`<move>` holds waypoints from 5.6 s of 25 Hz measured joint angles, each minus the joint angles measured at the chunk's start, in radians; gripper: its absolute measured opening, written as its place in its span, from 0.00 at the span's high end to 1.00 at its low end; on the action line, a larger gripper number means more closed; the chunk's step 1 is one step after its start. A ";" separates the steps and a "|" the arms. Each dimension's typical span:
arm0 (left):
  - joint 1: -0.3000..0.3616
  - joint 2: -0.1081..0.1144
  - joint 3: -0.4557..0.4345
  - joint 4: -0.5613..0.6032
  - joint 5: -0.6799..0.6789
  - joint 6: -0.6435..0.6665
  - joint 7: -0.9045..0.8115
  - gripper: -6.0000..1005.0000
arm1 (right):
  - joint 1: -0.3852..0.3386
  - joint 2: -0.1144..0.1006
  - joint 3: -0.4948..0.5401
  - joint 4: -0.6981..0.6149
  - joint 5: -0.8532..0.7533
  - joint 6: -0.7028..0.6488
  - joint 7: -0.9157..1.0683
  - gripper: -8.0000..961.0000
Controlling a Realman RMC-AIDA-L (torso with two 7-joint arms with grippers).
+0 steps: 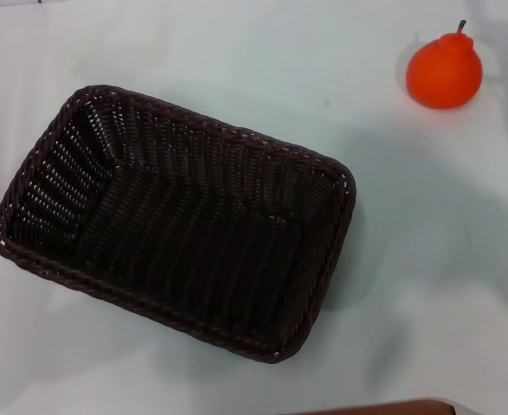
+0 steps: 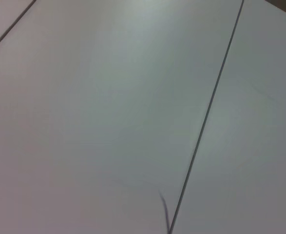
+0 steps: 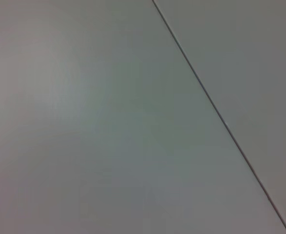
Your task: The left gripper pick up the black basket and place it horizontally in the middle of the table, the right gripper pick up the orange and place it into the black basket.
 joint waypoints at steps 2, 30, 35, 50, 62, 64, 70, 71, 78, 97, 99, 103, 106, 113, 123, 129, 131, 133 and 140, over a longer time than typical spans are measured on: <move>0.000 0.000 0.000 0.000 0.000 0.000 0.000 0.50 | 0.002 0.000 0.000 0.001 0.000 0.006 0.000 0.16; 0.015 0.058 0.313 0.877 0.521 -0.120 -1.019 0.32 | 0.016 -0.004 0.027 0.009 0.000 0.050 0.027 0.16; 0.005 0.083 0.379 1.130 0.721 -0.016 -1.236 0.17 | 0.020 -0.004 0.026 0.008 0.000 0.064 0.028 0.16; -0.157 0.026 0.629 1.343 1.255 0.086 -1.504 0.11 | 0.038 -0.004 0.028 0.009 0.000 0.102 0.028 0.16; -0.189 0.012 0.721 1.300 1.323 0.055 -1.580 0.12 | 0.026 -0.004 0.055 0.009 0.000 0.119 0.028 0.16; -0.192 0.012 0.730 1.276 1.324 0.048 -1.581 0.12 | 0.028 -0.004 0.055 0.008 0.000 0.133 0.028 0.16; -0.198 0.010 0.767 1.211 1.330 0.005 -1.586 0.12 | 0.034 -0.004 0.060 0.006 0.000 0.151 0.028 0.16; -0.198 0.010 0.779 1.202 1.336 -0.008 -1.591 0.12 | 0.034 -0.004 0.063 0.005 0.000 0.153 0.028 0.16; -0.221 0.009 0.850 1.134 1.419 -0.065 -1.638 0.18 | 0.035 -0.004 0.075 0.005 0.000 0.154 0.028 0.16; -0.235 0.017 0.840 1.130 1.414 -0.026 -1.642 0.76 | 0.033 -0.007 0.108 0.003 0.000 0.178 0.028 0.16; -0.234 0.023 0.834 1.131 1.387 -0.012 -1.640 0.78 | 0.035 -0.007 0.111 0.003 0.000 0.178 0.028 0.16; -0.234 0.039 0.751 1.118 1.309 0.017 -1.639 0.82 | 0.035 -0.007 0.114 0.004 0.000 0.179 0.028 0.16; -0.238 0.063 0.653 1.067 1.235 0.041 -1.643 0.82 | 0.036 -0.008 0.118 0.004 0.000 0.184 0.028 0.16; -0.220 0.082 0.476 1.002 1.143 0.061 -1.651 0.80 | 0.037 -0.008 0.144 0.004 0.000 0.200 0.051 0.16; -0.164 0.080 0.399 0.910 1.034 0.048 -1.651 0.77 | 0.038 -0.008 0.153 0.004 0.000 0.208 0.057 0.16; -0.124 0.035 0.372 0.887 1.016 -0.019 -1.650 0.75 | 0.033 -0.006 0.153 0.005 0.000 0.215 0.060 0.16; -0.111 0.018 0.373 0.887 1.015 -0.049 -1.650 0.75 | 0.031 -0.006 0.153 0.005 0.000 0.217 0.063 0.16; -0.096 0.007 0.377 0.885 1.013 -0.076 -1.649 0.74 | 0.031 -0.006 0.153 0.005 0.000 0.219 0.064 0.16; -0.062 -0.004 0.379 0.840 0.962 -0.109 -1.640 0.73 | 0.030 -0.005 0.150 0.004 -0.001 0.219 0.067 0.16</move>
